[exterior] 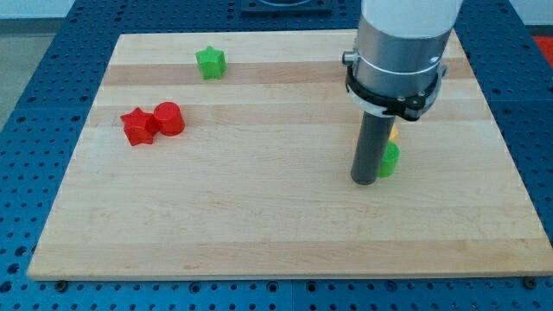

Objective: Move your hand to the right of the green star

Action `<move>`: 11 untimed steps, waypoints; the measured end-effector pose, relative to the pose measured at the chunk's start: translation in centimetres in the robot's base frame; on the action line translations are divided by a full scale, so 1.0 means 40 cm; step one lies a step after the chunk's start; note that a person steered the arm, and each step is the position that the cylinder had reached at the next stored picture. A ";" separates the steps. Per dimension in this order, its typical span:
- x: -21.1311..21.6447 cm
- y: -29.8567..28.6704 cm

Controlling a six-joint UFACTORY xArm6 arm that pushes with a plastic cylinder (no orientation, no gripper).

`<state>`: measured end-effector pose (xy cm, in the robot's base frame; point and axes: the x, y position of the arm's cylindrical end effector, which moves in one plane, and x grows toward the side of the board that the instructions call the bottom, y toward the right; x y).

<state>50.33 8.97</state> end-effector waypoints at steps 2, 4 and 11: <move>-0.044 -0.080; -0.069 -0.087; -0.186 -0.183</move>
<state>42.91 1.67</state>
